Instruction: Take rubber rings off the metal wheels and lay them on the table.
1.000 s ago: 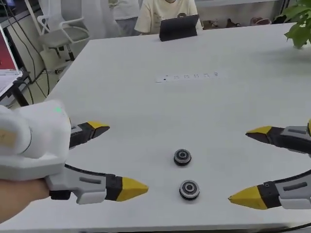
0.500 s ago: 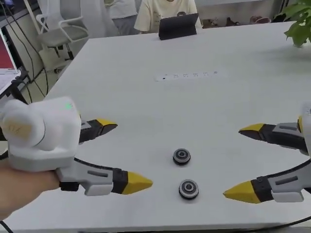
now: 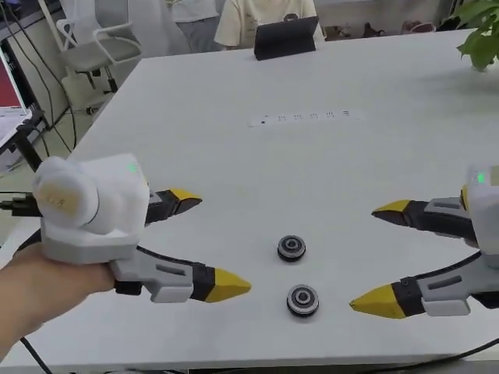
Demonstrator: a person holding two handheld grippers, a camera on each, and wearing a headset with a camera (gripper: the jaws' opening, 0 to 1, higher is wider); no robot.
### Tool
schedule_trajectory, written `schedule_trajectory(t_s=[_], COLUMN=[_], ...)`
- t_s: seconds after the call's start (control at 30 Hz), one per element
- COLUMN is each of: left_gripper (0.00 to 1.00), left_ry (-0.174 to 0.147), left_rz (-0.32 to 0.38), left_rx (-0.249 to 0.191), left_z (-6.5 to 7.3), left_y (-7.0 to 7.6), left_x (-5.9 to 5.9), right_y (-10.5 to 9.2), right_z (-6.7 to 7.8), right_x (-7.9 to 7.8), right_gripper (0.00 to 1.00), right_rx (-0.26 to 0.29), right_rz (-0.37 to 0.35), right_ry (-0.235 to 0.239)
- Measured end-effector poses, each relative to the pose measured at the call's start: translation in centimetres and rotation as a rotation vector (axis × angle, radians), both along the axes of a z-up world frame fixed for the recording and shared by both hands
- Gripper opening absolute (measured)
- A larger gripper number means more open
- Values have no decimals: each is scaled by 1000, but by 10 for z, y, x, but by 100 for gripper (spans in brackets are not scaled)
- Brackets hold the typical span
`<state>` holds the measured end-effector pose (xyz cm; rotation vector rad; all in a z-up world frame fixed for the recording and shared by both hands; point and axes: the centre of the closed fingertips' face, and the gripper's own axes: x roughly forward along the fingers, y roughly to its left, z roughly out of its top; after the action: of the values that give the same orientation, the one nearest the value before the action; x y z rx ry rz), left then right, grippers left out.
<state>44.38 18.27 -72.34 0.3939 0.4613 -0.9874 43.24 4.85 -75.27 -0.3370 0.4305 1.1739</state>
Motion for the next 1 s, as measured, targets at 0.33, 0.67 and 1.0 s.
schedule_trajectory(t_s=[0.33, 0.67, 1.0], left_gripper=[75, 69, 66], left_ry=[19, 34, 60], left_rz=[-30, -74, -110], left_rx=[12, 31, 42], left_z=[-14, -28, -42], left_y=[-9, -17, -23], left_x=[4, 5, 5], right_y=[4, 13, 18], right_z=[-15, -22, -35], right_x=[1, 6, 4], right_gripper=[74, 69, 66], right_rx=[-27, -21, -55], right_rz=[31, 51, 82], right_ry=[17, 40, 58])
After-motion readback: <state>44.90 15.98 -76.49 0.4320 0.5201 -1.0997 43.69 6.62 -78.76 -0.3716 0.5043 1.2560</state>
